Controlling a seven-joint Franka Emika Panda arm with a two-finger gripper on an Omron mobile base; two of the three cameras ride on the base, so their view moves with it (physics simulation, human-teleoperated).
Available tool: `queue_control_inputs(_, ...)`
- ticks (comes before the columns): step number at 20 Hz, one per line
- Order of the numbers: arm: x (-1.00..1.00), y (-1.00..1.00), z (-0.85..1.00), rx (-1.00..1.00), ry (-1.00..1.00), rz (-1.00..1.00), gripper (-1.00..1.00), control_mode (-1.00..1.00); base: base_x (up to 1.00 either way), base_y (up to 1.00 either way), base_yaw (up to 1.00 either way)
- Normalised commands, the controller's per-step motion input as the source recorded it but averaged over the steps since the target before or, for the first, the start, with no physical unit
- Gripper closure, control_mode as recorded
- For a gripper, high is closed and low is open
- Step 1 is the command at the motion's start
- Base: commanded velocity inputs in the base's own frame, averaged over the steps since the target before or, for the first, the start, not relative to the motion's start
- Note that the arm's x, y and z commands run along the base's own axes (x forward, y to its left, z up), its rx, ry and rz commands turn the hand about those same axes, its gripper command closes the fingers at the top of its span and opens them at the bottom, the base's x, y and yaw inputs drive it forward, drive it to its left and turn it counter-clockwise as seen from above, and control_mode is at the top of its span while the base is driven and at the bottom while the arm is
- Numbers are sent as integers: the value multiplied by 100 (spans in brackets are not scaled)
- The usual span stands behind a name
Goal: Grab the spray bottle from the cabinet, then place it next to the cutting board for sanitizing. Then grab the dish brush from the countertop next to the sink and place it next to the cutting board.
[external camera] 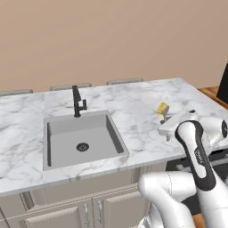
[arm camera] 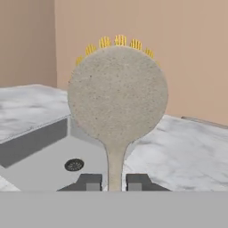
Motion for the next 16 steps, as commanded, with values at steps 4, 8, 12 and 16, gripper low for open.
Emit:
queue_control_inputs(4, -48, -12, 100, 6, -40, 4, 100, -100, 0, 0, 0)
queue_control_inputs(8, -42, -9, 100, 1, -31, 1, 100, -100, 0, 0, 0)
queue_control_inputs(12, -40, -6, 100, 0, -8, 0, 100, -100, 0, 0, 0)
queue_control_inputs(16, -62, 0, 74, -12, 23, 0, 100, -100, 0, 0, 0)
